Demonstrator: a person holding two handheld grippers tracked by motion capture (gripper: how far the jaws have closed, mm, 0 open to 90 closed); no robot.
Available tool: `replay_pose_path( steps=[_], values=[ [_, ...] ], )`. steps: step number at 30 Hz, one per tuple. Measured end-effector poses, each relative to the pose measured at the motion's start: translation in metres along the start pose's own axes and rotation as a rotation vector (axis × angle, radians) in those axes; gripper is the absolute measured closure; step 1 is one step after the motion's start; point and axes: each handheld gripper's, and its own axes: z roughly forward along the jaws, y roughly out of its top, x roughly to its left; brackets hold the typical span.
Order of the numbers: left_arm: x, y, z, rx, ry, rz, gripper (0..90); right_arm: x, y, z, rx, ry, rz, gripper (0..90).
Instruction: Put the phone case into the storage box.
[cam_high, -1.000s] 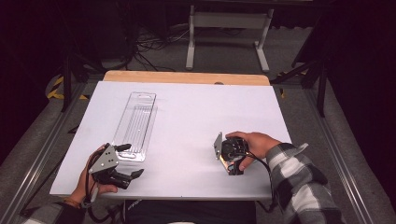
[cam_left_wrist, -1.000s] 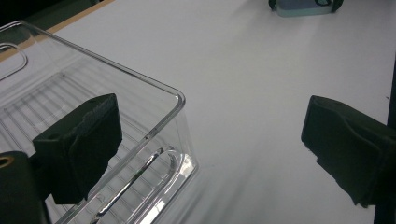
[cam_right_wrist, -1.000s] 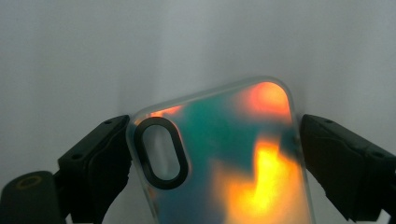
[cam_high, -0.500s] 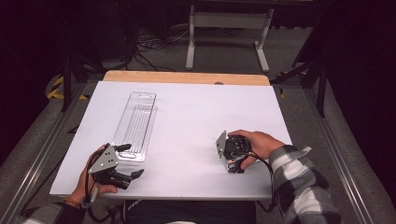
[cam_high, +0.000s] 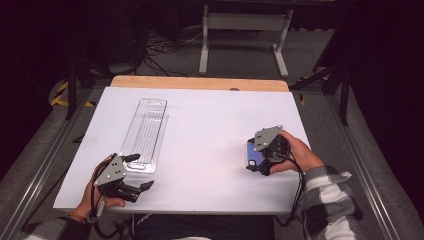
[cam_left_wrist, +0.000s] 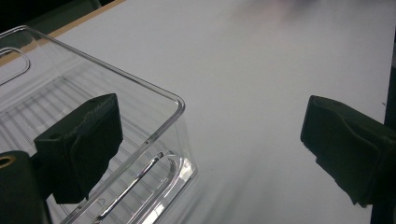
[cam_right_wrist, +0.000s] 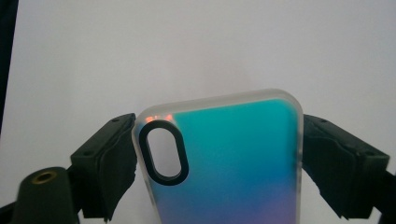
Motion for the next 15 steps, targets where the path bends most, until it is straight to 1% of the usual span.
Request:
replay_pose_path(
  steps=[1,4,7,8,9,10,11,12,13,15],
  values=[
    [0.0,0.0,0.0,0.0,0.0,0.0,6.4,0.0,0.0,0.0,0.0,0.0,0.0,15.7],
    [0.0,0.0,-0.001,-0.002,0.004,0.0,6.4,0.0,-0.004,-0.011,-0.114,-0.065,0.037,16.0],
    [0.0,0.0,-0.001,-0.001,0.006,-0.002,6.6,0.001,-0.005,-0.017,-0.195,-0.105,0.07,16.7],
    [0.0,0.0,-0.001,-0.002,0.005,-0.003,6.6,0.001,-0.006,-0.019,-0.228,-0.103,0.083,16.8],
    [0.0,0.0,-0.001,-0.002,0.005,-0.002,6.6,0.002,-0.006,-0.019,-0.244,-0.109,0.087,17.0],
    [0.0,0.0,-0.001,-0.001,0.007,0.0,6.6,0.002,-0.006,-0.019,-0.263,-0.12,0.106,17.0],
    [0.0,0.0,-0.001,0.003,0.005,0.001,6.6,0.002,-0.007,-0.019,-0.269,-0.118,0.112,17.0],
    [0.0,0.0,-0.001,0.0,0.003,0.0,6.6,0.003,-0.007,-0.018,-0.276,-0.131,0.114,17.1],
    [-0.001,0.0,-0.001,-0.001,0.002,-0.003,6.7,0.003,-0.008,-0.017,-0.285,-0.142,0.13,17.1],
    [0.0,0.0,-0.001,-0.001,0.005,0.0,6.7,0.004,-0.008,-0.016,-0.305,-0.152,0.145,17.1]
  ],
)
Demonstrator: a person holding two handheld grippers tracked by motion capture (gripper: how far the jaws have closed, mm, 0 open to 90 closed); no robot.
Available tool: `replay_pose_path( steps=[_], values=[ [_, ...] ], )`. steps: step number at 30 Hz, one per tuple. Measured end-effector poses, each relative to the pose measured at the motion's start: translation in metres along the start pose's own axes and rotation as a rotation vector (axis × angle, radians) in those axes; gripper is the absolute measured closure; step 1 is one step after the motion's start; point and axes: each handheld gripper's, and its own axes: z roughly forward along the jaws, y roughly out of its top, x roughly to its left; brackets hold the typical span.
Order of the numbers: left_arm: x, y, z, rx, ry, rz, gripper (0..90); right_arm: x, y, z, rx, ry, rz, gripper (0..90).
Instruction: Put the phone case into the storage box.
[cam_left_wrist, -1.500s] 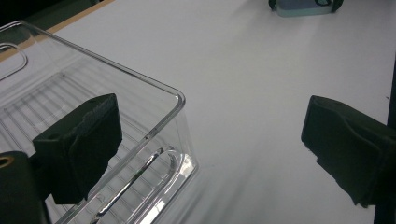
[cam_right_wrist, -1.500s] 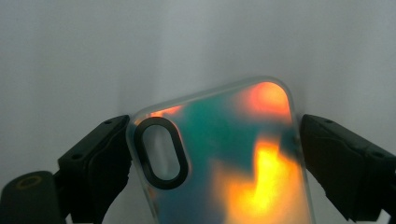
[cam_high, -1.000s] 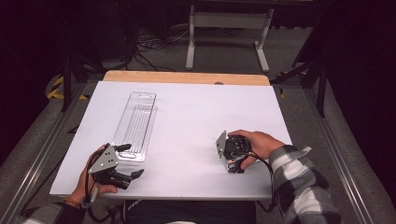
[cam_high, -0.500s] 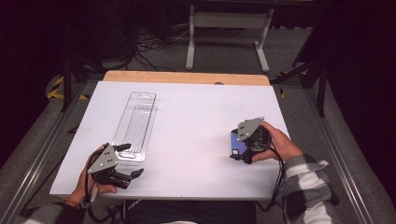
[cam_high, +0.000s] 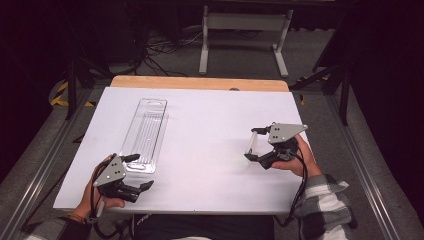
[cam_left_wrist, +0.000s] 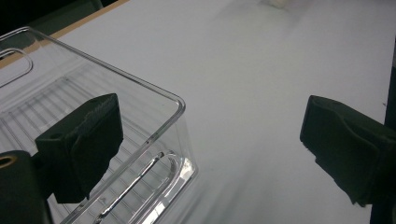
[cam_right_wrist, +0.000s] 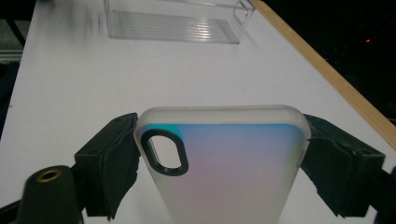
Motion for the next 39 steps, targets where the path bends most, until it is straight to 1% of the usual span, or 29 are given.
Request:
replay_pose_path(
  steps=[1,2,4,7,9,10,11,12,14,15,16,17,18,19,20,21,25,27,29,31,32,33,36,37,39],
  values=[
    [0.0,0.0,0.0,-0.002,0.001,-0.001,6.8,0.001,0.0,0.0,-0.022,-0.015,0.018,17.2],
    [0.0,0.0,0.0,-0.004,0.0,-0.003,6.8,0.001,0.0,0.001,-0.03,-0.015,0.024,17.2],
    [0.0,0.0,0.0,0.001,0.0,-0.002,6.9,0.003,0.002,0.002,-0.054,-0.041,0.04,17.2],
    [0.0,0.0,0.0,0.001,0.001,-0.002,6.9,0.005,0.004,0.006,-0.069,-0.065,0.062,17.2],
    [0.0,0.0,0.0,-0.001,0.003,-0.002,7.0,0.006,0.005,0.007,-0.071,-0.068,0.066,17.2],
    [0.0,0.0,0.0,-0.003,0.003,-0.005,7.0,0.008,0.007,0.009,-0.085,-0.083,0.072,17.2],
    [0.0,0.001,0.0,-0.007,0.006,-0.004,7.1,0.009,0.01,0.01,-0.1,-0.093,0.086,17.2],
    [0.0,0.001,0.0,-0.009,0.007,-0.005,7.1,0.01,0.012,0.012,-0.111,-0.113,0.095,17.2],
    [-0.001,0.002,0.0,-0.013,0.01,-0.004,7.4,0.011,0.016,0.013,-0.132,-0.123,0.115,17.2],
    [-0.001,0.002,0.0,-0.013,0.01,-0.004,7.6,0.011,0.016,0.013,-0.132,-0.123,0.115,17.2],
    [-0.001,0.002,0.0,-0.016,0.013,-0.01,7.6,0.012,0.018,0.013,-0.139,-0.138,0.123,17.2],
    [-0.001,0.003,0.0,-0.016,0.018,-0.003,8.0,0.012,0.019,0.014,-0.148,-0.148,0.138,17.2],
    [-0.002,0.004,0.001,-0.02,0.022,-0.011,8.6,0.013,0.021,0.014,-0.161,-0.148,0.152,17.2],
    [-0.003,0.004,0.001,-0.021,0.024,-0.01,8.8,0.014,0.022,0.015,-0.164,-0.157,0.161,17.2],
    [-0.003,0.006,0.001,-0.022,0.029,-0.001,9.0,0.015,0.024,0.016,-0.163,-0.17,0.167,17.2],
    [-0.004,0.006,0.002,-0.025,0.031,-0.009,9.4,0.016,0.025,0.016,-0.165,-0.175,0.173,17.2],
    [-0.005,0.011,0.004,-0.034,0.043,-0.003,10.6,0.019,0.031,0.019,-0.183,-0.185,0.185,17.2],
    [-0.005,0.012,0.004,-0.029,0.038,-0.004,10.7,0.02,0.032,0.02,-0.183,-0.192,0.185,17.2],
    [-0.006,0.014,0.006,-0.038,0.041,0.002,10.6,0.021,0.035,0.021,-0.186,-0.201,0.181,17.2],
    [-0.006,0.015,0.006,-0.043,0.037,-0.004,10.6,0.023,0.037,0.023,-0.189,-0.21,0.181,17.2],
    [-0.006,0.015,0.006,-0.042,0.038,-0.002,10.6,0.023,0.038,0.023,-0.189,-0.207,0.183,17.2],
    [-0.006,0.015,0.006,-0.04,0.035,-0.005,10.6,0.024,0.039,0.024,-0.198,-0.214,0.185,17.2],
    [-0.005,0.016,0.006,-0.042,0.039,-0.007,10.6,0.025,0.041,0.024,-0.2,-0.214,0.185,17.2],
    [-0.005,0.016,0.006,-0.051,0.042,-0.01,10.6,0.026,0.043,0.025,-0.204,-0.229,0.18,17.2],
    [-0.005,0.017,0.006,-0.054,0.043,-0.011,10.6,0.027,0.044,0.025,-0.204,-0.229,0.179,17.2]
  ],
)
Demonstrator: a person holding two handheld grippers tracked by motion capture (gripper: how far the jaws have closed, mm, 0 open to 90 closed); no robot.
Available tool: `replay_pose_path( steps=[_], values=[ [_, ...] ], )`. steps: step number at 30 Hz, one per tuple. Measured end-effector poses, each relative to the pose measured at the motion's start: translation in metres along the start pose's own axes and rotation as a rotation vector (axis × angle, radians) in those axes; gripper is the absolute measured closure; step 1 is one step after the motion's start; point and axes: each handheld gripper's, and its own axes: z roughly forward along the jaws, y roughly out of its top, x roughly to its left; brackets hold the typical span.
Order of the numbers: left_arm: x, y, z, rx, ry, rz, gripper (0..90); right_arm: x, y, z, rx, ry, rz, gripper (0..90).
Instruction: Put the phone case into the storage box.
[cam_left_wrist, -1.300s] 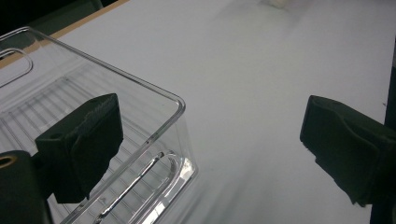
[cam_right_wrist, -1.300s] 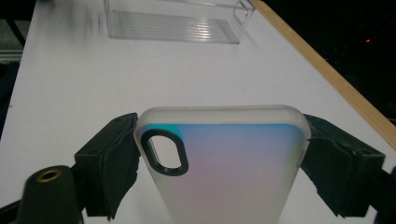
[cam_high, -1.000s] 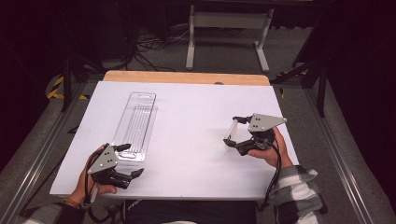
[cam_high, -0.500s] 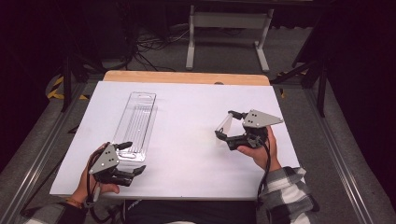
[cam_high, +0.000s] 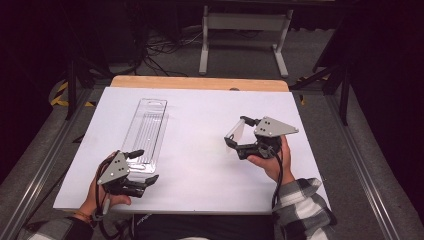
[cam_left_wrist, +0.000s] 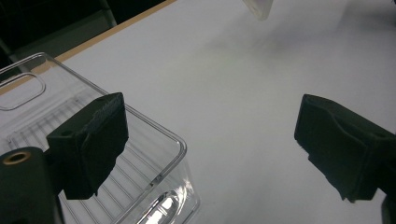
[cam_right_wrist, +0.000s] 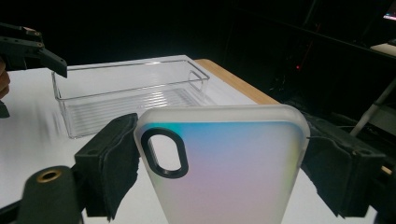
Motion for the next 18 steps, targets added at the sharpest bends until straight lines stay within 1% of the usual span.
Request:
replay_pose_path(
  steps=[1,3,4,5,6,7,8,11,12,13,14,15,18],
  values=[
    [0.0,0.001,0.0,0.005,-0.004,0.002,10.6,0.001,0.001,0.0,-0.005,-0.003,0.0,17.2],
    [0.0,0.002,0.002,-0.002,0.003,0.002,10.8,0.002,0.003,0.002,-0.011,-0.011,0.011,17.2],
    [0.0,0.003,0.003,-0.003,-0.004,-0.002,10.9,0.002,0.003,0.002,-0.017,-0.014,0.008,17.2],
    [0.0,0.004,0.004,0.002,-0.005,0.005,10.9,0.004,0.005,0.004,-0.02,-0.027,0.01,17.2],
    [-0.001,0.005,0.006,0.001,-0.006,0.005,11.0,0.004,0.006,0.005,-0.024,-0.03,0.01,17.2],
    [-0.002,0.006,0.007,-0.003,-0.006,0.006,11.1,0.005,0.006,0.005,-0.024,-0.028,0.016,17.2],
    [-0.002,0.007,0.008,-0.005,-0.008,0.011,11.2,0.005,0.007,0.006,-0.032,-0.038,0.017,17.2],
    [-0.003,0.01,0.01,-0.003,-0.012,0.009,11.7,0.007,0.01,0.009,-0.042,-0.049,0.028,17.2],
    [-0.003,0.011,0.012,-0.01,-0.011,0.009,11.7,0.007,0.01,0.009,-0.042,-0.049,0.028,17.2],
    [-0.004,0.012,0.013,-0.007,-0.016,0.012,12.1,0.008,0.011,0.011,-0.046,-0.062,0.037,17.2],
    [-0.005,0.013,0.015,-0.016,-0.017,0.008,12.1,0.008,0.012,0.012,-0.052,-0.062,0.043,17.2],
    [-0.006,0.016,0.017,-0.02,-0.021,0.015,12.1,0.009,0.012,0.013,-0.055,-0.067,0.047,17.2],
    [-0.009,0.02,0.022,-0.025,-0.014,0.021,13.5,0.01,0.014,0.015,-0.058,-0.072,0.051,17.2]
  ],
)
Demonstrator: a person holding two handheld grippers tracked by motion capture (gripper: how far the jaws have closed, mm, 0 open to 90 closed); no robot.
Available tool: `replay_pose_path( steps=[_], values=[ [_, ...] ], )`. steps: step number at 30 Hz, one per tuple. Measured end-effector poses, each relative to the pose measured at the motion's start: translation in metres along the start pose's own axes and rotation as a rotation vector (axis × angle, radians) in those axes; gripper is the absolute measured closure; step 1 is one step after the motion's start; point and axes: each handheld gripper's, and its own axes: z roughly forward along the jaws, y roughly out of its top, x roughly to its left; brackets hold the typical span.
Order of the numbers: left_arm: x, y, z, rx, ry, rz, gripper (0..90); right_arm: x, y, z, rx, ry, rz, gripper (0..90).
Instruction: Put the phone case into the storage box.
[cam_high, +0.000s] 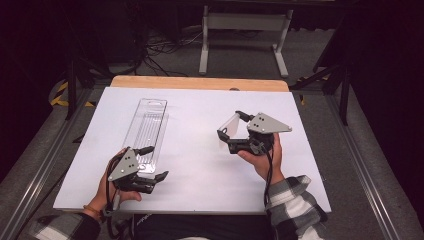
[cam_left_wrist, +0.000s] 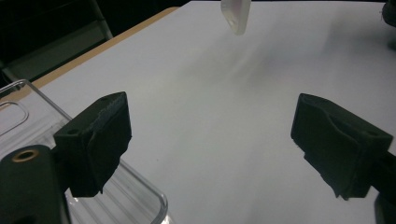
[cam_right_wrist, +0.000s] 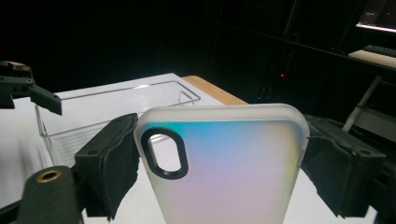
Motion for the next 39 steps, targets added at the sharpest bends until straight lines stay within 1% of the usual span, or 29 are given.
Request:
replay_pose_path(
  steps=[1,2,4,5,6,8,9,11,12,14,15,17,19,24,25,26,28,30,32,33,34,35,36,37,38,39],
  values=[
    [-0.001,0.002,0.002,0.0,0.003,0.006,14.9,0.003,0.001,0.003,0.001,-0.013,0.004,17.2],
    [-0.001,0.004,0.005,0.003,-0.001,0.01,14.9,0.003,0.001,0.003,0.001,-0.013,0.004,17.2],
    [-0.003,0.006,0.009,-0.012,-0.006,0.004,15.0,0.004,0.001,0.005,-0.002,-0.007,0.012,17.2],
    [-0.003,0.008,0.011,-0.013,-0.011,0.013,15.1,0.005,0.001,0.007,-0.005,-0.003,0.027,17.2],
    [-0.004,0.009,0.013,-0.027,-0.01,0.009,15.2,0.007,0.001,0.009,0.001,-0.003,0.03,17.2],
    [-0.004,0.014,0.018,-0.029,-0.005,0.002,16.7,0.01,0.002,0.013,-0.001,-0.003,0.034,17.2],
    [-0.004,0.014,0.018,-0.029,-0.005,0.002,16.8,0.01,0.002,0.013,-0.001,-0.003,0.034,17.2],
    [-0.005,0.018,0.024,-0.038,-0.01,-0.005,17.0,0.013,0.002,0.016,0.001,0.006,0.04,17.2],
    [-0.005,0.019,0.026,-0.036,-0.012,0.0,17.6,0.016,0.002,0.019,-0.001,0.01,0.048,17.2],
    [-0.006,0.021,0.029,-0.041,-0.008,-0.006,17.8,0.017,0.002,0.021,0.002,0.013,0.047,17.1],
    [-0.006,0.022,0.03,-0.041,-0.008,-0.003,19.2,0.021,0.002,0.025,0.002,0.015,0.047,17.2],
    [-0.008,0.024,0.034,-0.044,-0.01,-0.013,19.5,0.023,0.002,0.026,0.004,0.018,0.048,17.2],
    [-0.007,0.026,0.038,-0.045,-0.016,-0.009,19.9,0.026,0.002,0.029,0.003,0.022,0.051,17.2],
    [-0.007,0.03,0.045,-0.06,-0.024,-0.028,21.3,0.032,0.003,0.036,0.0,0.03,0.056,17.2],
    [-0.007,0.031,0.047,-0.065,-0.025,-0.029,22.9,0.035,0.003,0.038,0.001,0.033,0.055,17.2],
    [-0.007,0.032,0.048,-0.068,-0.029,-0.03,22.9,0.035,0.003,0.038,0.001,0.033,0.055,17.2],
    [-0.007,0.034,0.052,-0.072,-0.028,-0.042,24.1,0.038,0.002,0.04,0.002,0.036,0.057,17.1],
    [-0.007,0.036,0.055,-0.084,-0.034,-0.061,27.5,0.04,0.001,0.043,0.001,0.038,0.058,17.2],
    [-0.007,0.038,0.058,-0.086,-0.043,-0.07,30.1,0.043,0.001,0.045,0.003,0.043,0.065,17.1],
    [-0.006,0.038,0.06,-0.097,-0.049,-0.082,33.5,0.044,0.0,0.045,0.001,0.045,0.065,17.2],
    [-0.005,0.039,0.061,-0.092,-0.058,-0.078,36.8,0.046,-0.001,0.046,0.001,0.04,0.069,17.2],
    [-0.006,0.039,0.063,-0.097,-0.061,-0.093,37.7,0.047,-0.001,0.046,0.0,0.042,0.072,17.2],
    [-0.006,0.039,0.064,-0.092,-0.065,-0.092,39.8,0.048,-0.002,0.047,-0.001,0.046,0.077,17.2],
    [-0.006,0.04,0.066,-0.087,-0.067,-0.099,43.7,0.049,-0.003,0.048,-0.002,0.05,0.08,17.2],
    [-0.006,0.04,0.067,-0.08,-0.058,-0.094,46.0,0.051,-0.003,0.048,0.002,0.049,0.078,17.2],
    [-0.007,0.04,0.069,-0.08,-0.056,-0.103,46.8,0.053,-0.003,0.049,0.004,0.05,0.073,17.1]
  ],
)
